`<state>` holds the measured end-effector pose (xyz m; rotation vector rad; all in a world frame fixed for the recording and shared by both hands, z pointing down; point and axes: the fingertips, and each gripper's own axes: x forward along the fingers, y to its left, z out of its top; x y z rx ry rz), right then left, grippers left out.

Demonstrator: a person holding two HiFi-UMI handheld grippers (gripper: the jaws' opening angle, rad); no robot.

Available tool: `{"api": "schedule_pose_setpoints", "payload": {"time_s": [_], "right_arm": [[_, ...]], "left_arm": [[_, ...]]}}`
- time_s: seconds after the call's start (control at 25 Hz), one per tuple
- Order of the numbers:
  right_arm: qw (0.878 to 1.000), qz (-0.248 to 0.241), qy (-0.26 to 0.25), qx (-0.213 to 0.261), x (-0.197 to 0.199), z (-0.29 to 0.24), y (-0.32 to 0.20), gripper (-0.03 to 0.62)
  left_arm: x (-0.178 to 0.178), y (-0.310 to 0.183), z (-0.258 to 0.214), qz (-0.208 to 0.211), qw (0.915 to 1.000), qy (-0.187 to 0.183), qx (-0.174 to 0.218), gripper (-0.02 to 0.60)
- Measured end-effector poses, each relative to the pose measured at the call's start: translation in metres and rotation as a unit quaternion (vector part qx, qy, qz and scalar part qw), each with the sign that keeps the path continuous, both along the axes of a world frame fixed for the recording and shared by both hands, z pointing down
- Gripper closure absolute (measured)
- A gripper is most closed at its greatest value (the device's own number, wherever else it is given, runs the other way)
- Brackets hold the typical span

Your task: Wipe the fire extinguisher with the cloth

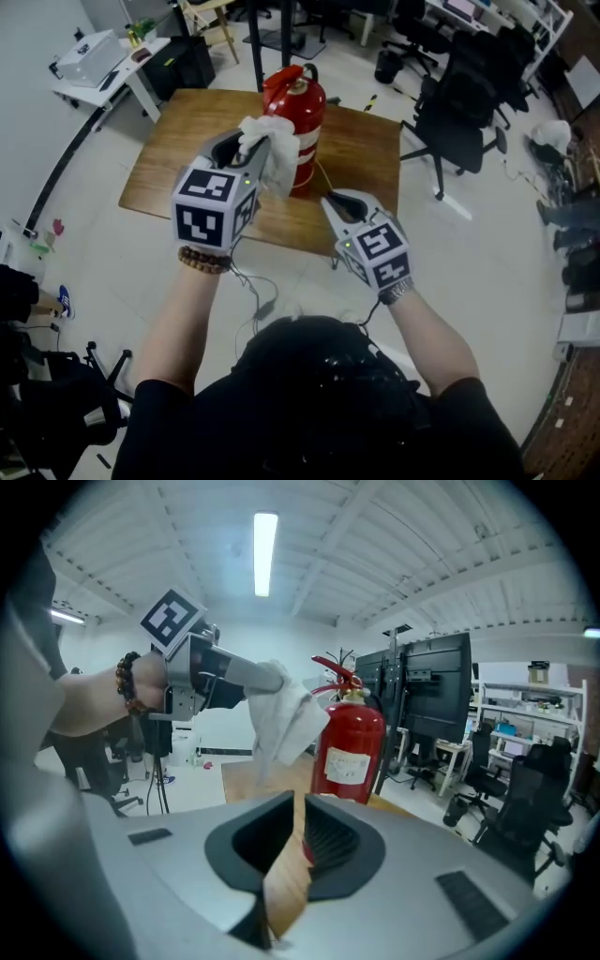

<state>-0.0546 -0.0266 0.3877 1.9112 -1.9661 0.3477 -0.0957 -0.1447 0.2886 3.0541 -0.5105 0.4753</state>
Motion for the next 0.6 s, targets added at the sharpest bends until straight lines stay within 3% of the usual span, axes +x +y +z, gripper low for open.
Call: {"api": "schedule_pose_setpoints", "payload": {"time_s": [0.28,0.6], "right_arm": [[0.997,-0.081,-0.007,-0.011,0.025,0.012,-0.027,0.546],[0.986,-0.163,-0.014,-0.022,0.055,0.022,-0.038,0.546]], "left_arm": [[0.026,-0.017,0.013,-0.067,0.9976,-0.019,-0.003,0.472],[0.038,-0.028,0.027,-0.162,0.9857,-0.045,0.014,0.472]]}}
